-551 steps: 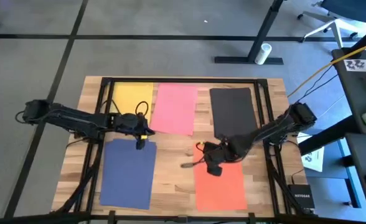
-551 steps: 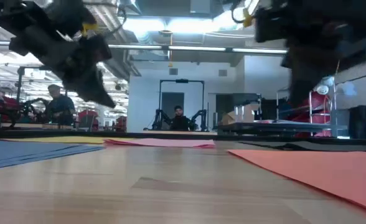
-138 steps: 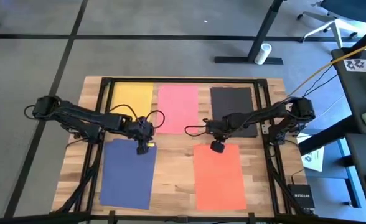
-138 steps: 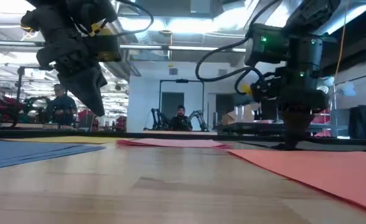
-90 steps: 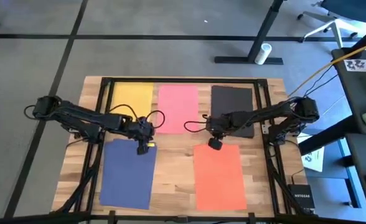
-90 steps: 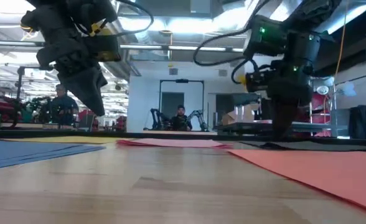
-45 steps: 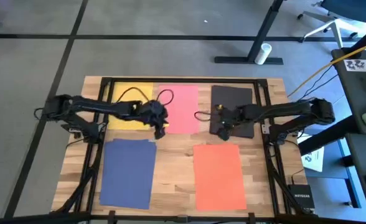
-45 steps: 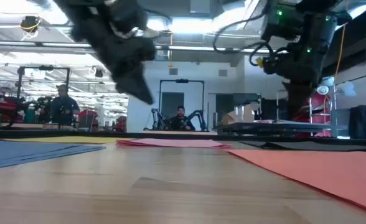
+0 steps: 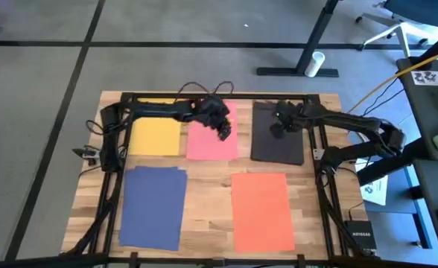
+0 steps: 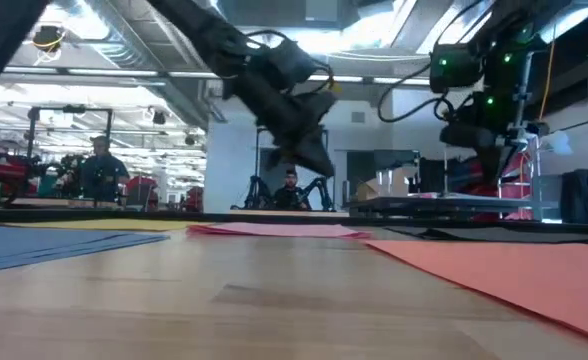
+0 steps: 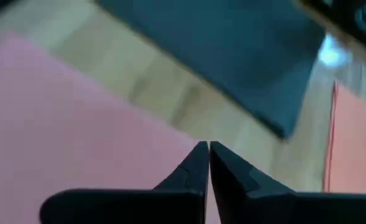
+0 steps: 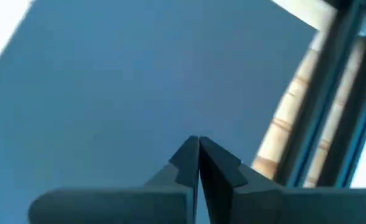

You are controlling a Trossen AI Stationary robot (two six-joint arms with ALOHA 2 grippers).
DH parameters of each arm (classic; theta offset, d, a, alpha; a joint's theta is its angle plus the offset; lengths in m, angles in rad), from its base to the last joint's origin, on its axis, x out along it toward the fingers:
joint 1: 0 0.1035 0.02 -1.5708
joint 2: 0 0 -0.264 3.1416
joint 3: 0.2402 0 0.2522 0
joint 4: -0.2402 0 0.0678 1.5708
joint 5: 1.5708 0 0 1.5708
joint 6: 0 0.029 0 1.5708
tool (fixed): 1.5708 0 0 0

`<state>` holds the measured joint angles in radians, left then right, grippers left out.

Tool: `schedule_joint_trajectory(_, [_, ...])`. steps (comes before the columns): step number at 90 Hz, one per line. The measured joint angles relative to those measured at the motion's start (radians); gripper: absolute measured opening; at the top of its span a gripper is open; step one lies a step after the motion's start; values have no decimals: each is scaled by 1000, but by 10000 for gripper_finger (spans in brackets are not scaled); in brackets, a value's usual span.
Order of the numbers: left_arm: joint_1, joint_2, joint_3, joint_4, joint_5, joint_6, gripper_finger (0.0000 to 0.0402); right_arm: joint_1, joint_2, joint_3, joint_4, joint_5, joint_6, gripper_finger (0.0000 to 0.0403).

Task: Organize paper
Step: Adjust the stacked black papers

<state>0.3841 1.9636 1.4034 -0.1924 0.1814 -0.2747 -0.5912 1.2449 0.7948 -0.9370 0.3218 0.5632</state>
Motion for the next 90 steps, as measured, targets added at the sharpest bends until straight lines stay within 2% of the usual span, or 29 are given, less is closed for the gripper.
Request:
schedule_joint_trajectory(14, [33, 80, 115, -7, 0, -8, 0, -106, 0, 0, 4, 0, -33, 0])
schedule_joint_trajectory(29, [53, 150, 171, -8, 3, -14, 0, -189, 0, -34, 53, -4, -63, 0])
schedule_joint_trajectory(39, [64, 205, 215, -7, 3, -33, 0, -235, 1, -79, 93, -47, -71, 0])
schedule_joint_trajectory(74, [74, 390, 456, -14, 34, -92, 0, -281, 2, -183, 202, -69, -83, 0])
schedule_joint_trajectory(90, [57, 406, 494, 0, 66, -130, 0, -280, 2, -183, 206, -79, -90, 0])
